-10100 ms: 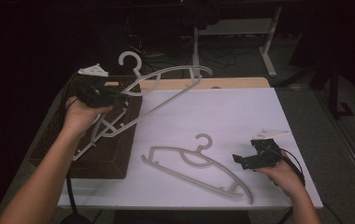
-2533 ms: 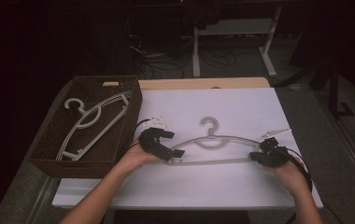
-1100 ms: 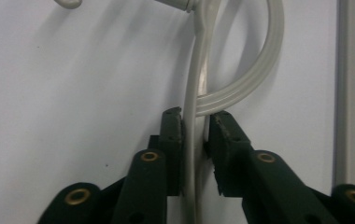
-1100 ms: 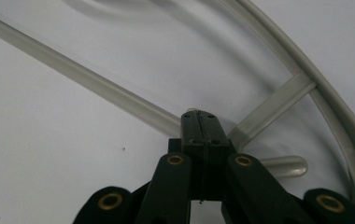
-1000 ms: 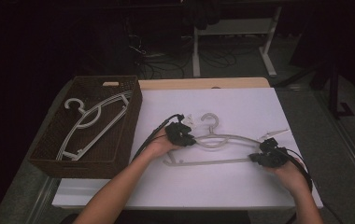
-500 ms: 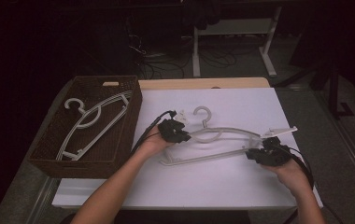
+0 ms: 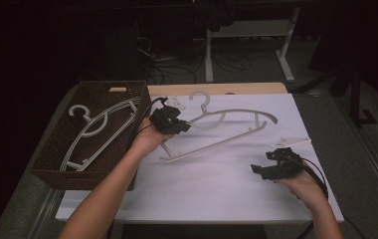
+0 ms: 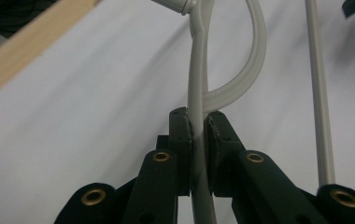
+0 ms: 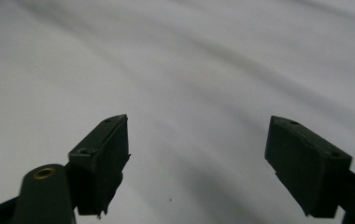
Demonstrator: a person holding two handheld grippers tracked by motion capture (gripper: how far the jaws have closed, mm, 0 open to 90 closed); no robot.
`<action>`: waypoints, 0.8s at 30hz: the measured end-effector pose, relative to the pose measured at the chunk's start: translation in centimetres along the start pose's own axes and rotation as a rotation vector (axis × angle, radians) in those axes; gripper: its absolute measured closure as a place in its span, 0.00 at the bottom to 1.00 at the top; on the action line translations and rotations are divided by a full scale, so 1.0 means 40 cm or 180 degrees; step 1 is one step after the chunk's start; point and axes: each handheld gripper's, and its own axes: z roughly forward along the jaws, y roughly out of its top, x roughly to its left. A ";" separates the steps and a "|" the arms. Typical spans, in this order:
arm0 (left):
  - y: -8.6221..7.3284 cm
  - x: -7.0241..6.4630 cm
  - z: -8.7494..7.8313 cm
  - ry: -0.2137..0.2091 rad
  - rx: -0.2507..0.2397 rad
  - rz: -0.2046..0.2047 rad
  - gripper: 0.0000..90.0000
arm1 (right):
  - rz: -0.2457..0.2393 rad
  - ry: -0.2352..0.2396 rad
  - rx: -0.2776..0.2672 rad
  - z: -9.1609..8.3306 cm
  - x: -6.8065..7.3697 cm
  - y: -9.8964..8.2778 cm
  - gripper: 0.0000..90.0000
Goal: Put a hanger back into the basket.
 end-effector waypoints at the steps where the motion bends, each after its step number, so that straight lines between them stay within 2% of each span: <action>1: 0.008 0.002 -0.015 0.0018 -0.0003 0.0012 0.91 | -0.0012 0.0007 -0.0003 0.002 0.001 -0.001 0.20; 5: 0.031 0.016 -0.076 0.0115 -0.0032 0.0032 0.91 | -0.0033 -0.0049 -0.0012 0.007 0.004 -0.002 0.16; 9: 0.032 0.042 -0.134 0.0175 -0.0074 0.0007 0.91 | -0.0041 -0.0046 -0.0035 0.008 0.005 -0.002 0.14; 11: 0.025 0.057 -0.158 0.0206 -0.0092 -0.0022 0.91 | -0.0023 -0.0041 -0.0030 0.010 0.006 -0.001 0.06; 16: -0.004 0.104 -0.232 0.0315 -0.0132 -0.0105 0.91 | -0.0009 -0.0067 -0.0030 0.013 0.006 0.000 0.02; 24: -0.087 0.183 -0.358 0.0593 -0.0233 -0.0285 0.91 | -0.0057 -0.0060 0.0003 0.021 0.012 -0.001 0.02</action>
